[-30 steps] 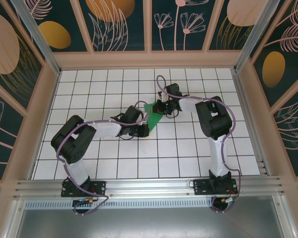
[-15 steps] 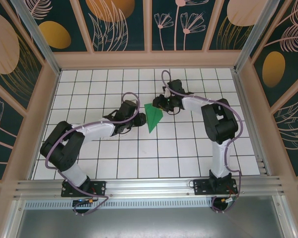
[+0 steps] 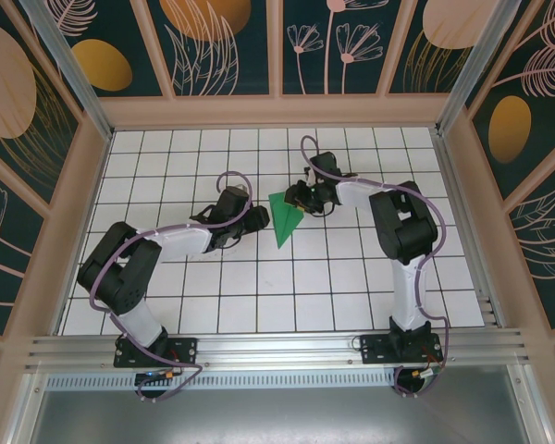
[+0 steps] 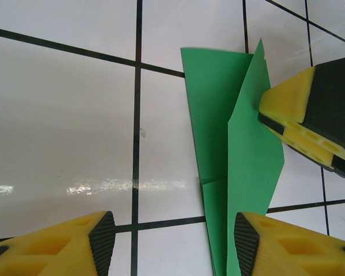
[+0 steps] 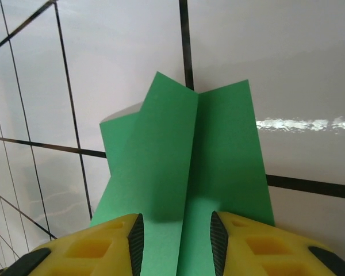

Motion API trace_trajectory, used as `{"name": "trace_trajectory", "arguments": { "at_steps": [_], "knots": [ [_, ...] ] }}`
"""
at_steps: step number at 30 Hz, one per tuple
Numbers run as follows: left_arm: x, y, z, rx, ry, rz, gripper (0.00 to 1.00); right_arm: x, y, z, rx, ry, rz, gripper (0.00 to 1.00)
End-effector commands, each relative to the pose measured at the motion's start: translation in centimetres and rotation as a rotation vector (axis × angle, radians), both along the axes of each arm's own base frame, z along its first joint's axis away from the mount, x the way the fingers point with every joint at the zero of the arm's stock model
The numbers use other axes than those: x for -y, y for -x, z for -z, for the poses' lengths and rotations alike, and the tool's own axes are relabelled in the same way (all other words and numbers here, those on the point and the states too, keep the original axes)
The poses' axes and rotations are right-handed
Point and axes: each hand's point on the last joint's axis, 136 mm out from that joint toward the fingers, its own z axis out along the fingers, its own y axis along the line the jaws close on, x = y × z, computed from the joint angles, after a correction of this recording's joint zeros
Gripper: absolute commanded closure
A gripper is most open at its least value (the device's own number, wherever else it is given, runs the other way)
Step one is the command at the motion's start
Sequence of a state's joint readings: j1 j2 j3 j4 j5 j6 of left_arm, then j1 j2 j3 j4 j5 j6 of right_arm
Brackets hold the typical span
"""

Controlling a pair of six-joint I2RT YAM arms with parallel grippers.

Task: Fold a paper plane with a square sheet of paper (pick it up from the middle)

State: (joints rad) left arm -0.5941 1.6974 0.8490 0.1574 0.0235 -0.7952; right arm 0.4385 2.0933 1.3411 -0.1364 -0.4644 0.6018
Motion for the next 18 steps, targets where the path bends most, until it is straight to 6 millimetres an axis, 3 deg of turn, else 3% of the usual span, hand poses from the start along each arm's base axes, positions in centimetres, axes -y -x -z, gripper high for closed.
{"name": "trace_trajectory", "arguments": {
  "at_steps": [1,12,18],
  "knots": [
    [-0.6,-0.2,0.1,0.004,0.008,-0.031,0.38,-1.2,0.2,-0.2,-0.013,-0.022,-0.032,0.63],
    [-1.5,-0.4,0.0,0.001,0.007,-0.055,0.31,-2.8,1.0,-0.3,-0.024,-0.083,-0.102,0.67],
    [-2.2,-0.5,-0.5,0.012,0.028,-0.072,0.20,-3.2,1.7,-0.3,-0.026,-0.126,-0.127,0.75]
  ]
}}
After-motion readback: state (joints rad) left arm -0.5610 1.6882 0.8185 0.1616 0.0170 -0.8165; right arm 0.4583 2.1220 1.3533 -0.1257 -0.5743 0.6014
